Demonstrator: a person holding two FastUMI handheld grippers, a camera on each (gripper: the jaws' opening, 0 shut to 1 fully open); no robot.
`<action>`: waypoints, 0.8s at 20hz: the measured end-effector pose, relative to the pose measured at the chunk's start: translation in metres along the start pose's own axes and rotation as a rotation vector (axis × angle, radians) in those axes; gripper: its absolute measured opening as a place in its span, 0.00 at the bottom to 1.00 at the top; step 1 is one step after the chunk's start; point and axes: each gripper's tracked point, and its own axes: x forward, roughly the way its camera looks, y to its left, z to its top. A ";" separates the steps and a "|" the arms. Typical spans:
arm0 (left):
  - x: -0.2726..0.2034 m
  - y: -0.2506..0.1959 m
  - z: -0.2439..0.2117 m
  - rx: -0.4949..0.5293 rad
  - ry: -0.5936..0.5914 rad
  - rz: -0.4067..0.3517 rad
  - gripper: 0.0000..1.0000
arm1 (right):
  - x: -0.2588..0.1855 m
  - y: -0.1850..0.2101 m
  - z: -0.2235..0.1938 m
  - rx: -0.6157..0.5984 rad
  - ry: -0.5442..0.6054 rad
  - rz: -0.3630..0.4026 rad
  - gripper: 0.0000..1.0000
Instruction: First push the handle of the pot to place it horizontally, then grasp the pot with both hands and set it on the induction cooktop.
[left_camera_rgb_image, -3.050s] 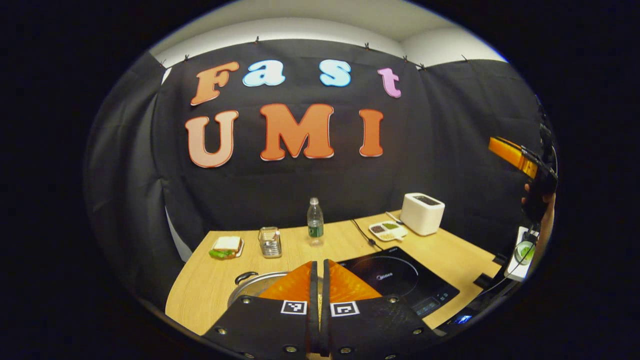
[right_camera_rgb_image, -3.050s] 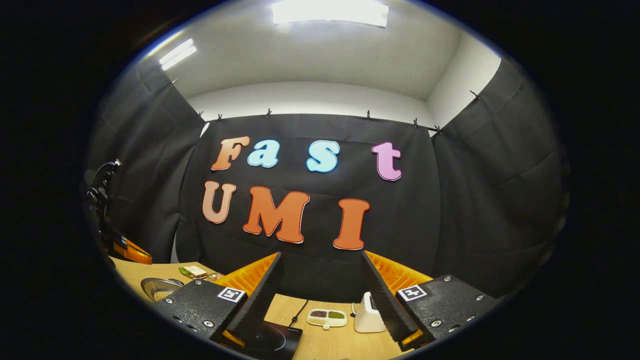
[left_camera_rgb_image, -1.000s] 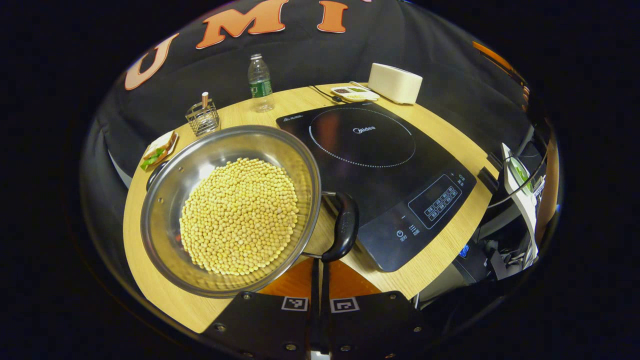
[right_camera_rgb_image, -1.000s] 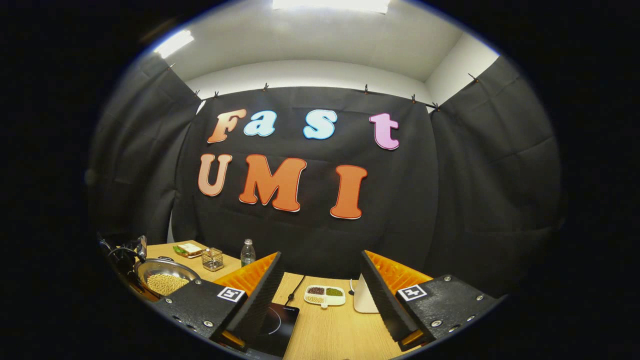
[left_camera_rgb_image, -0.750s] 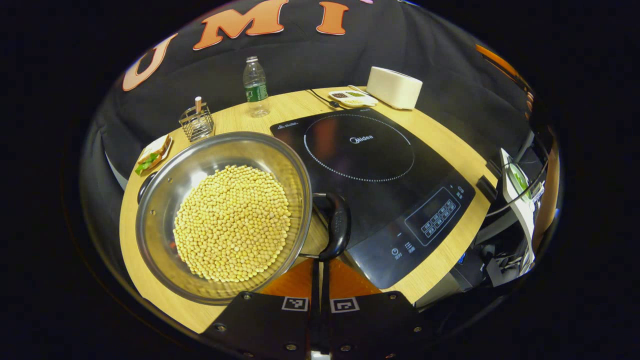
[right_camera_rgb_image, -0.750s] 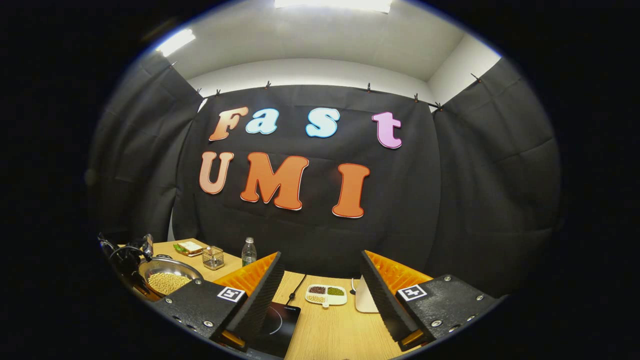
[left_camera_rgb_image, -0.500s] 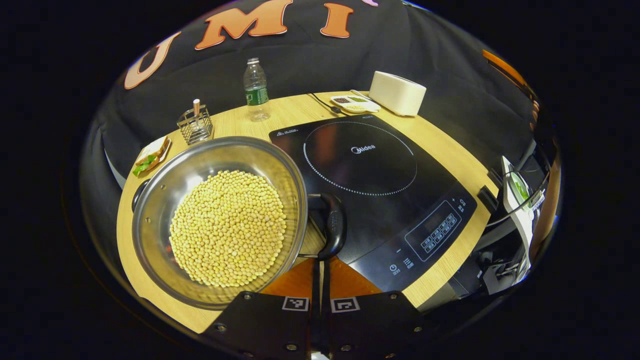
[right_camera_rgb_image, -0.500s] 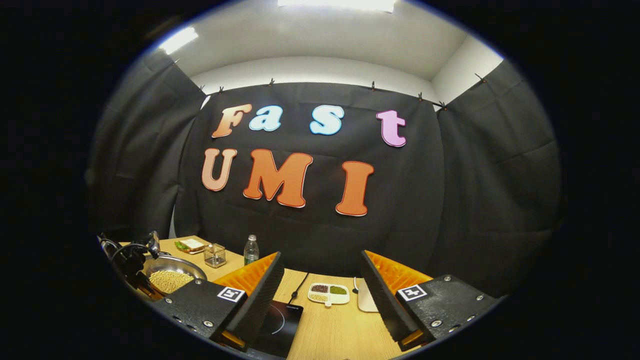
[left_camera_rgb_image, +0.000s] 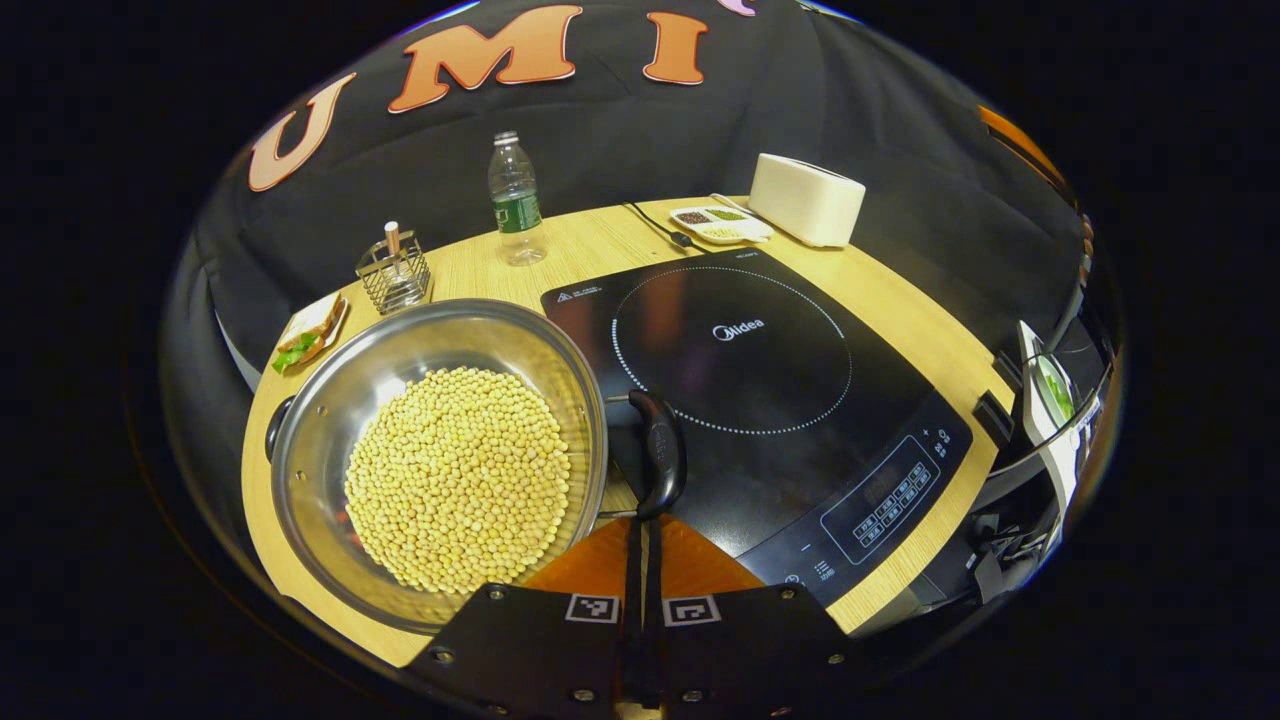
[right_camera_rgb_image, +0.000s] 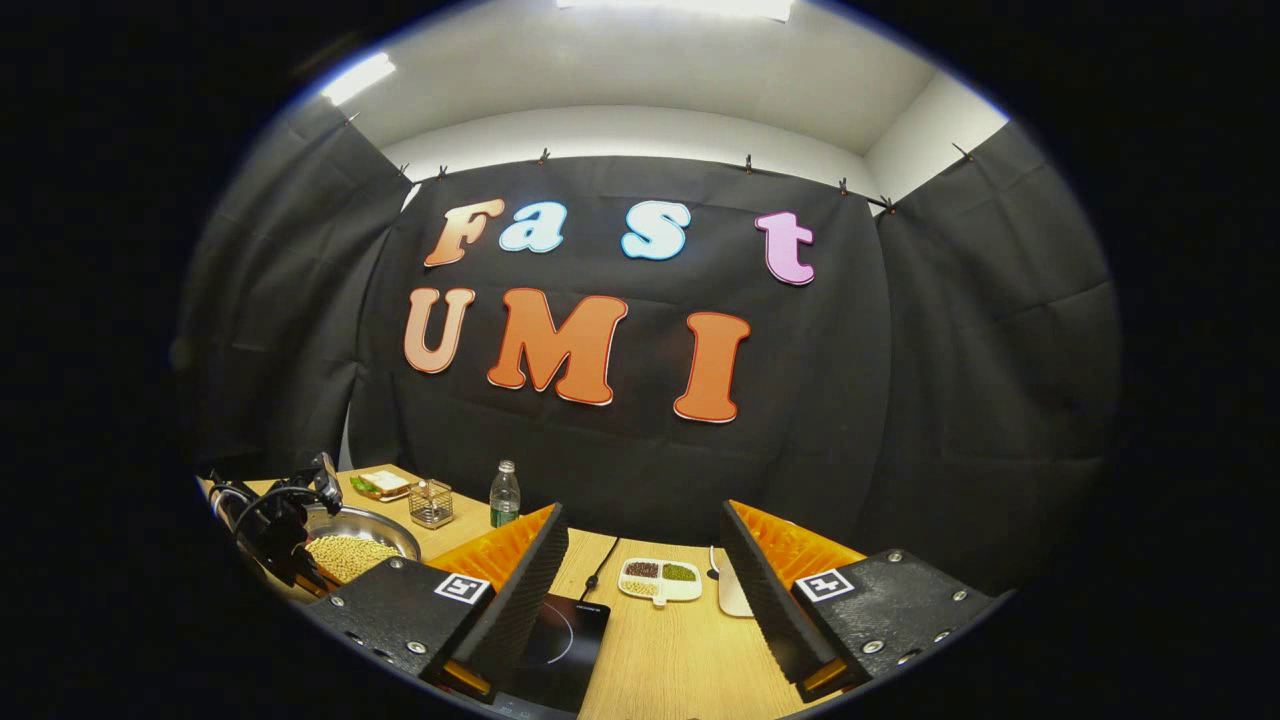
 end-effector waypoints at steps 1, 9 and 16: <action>0.002 0.002 0.002 -0.010 -0.003 0.005 0.01 | 0.000 0.001 -0.001 0.003 0.002 0.002 0.95; 0.019 0.014 0.021 -0.047 -0.030 0.084 0.01 | 0.004 0.008 -0.011 0.022 0.030 0.011 0.95; 0.031 0.024 0.037 -0.107 -0.084 0.125 0.01 | 0.007 0.023 -0.018 0.028 0.042 0.040 0.95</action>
